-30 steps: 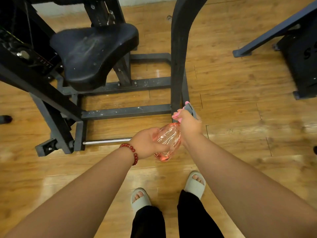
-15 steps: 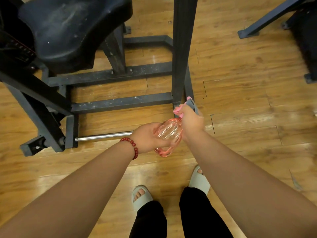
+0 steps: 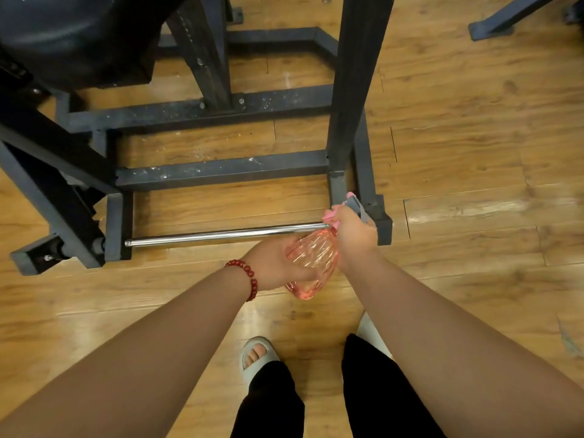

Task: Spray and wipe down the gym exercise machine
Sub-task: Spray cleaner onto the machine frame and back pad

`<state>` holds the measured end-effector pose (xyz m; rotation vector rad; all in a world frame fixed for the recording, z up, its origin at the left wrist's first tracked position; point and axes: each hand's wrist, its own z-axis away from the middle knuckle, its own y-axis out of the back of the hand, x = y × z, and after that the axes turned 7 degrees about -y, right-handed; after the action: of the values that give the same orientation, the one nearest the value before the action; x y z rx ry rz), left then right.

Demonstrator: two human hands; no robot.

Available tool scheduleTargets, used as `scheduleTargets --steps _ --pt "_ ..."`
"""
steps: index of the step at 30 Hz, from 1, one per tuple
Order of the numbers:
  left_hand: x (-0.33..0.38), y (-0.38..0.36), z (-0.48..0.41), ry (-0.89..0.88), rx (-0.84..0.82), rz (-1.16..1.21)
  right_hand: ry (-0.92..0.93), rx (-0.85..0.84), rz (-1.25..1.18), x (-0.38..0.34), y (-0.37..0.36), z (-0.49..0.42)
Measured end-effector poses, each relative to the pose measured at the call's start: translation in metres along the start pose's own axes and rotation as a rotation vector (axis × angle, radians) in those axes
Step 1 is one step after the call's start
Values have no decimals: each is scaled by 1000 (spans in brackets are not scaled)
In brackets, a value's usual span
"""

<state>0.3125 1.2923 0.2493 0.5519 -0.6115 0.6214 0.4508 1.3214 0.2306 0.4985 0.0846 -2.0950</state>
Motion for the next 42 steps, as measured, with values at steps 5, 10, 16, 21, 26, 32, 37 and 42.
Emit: scheduleTargets --steps 5,10,16,21,26,32,37,42 --pt "-23 6 -7 40 11 21 -51 37 49 7 -20 -9" --pt "-45 19 -8 54 27 5 -30 -136 42 21 -40 -12" --pt "-77 27 -4 85 73 38 -84 -76 135 38 -66 -11" --pt "-101 30 0 128 92 50 -120 -160 164 58 -77 -16" --pt "-125 21 8 171 79 45 -127 -146 174 82 -88 -18" --pt "-135 -8 11 194 24 88 -153 -43 172 101 -66 -28" --pt "-122 -31 0 172 -42 52 -135 61 135 103 -35 -36" --pt "-108 -59 -20 150 -118 84 -170 155 116 95 -3 -51"
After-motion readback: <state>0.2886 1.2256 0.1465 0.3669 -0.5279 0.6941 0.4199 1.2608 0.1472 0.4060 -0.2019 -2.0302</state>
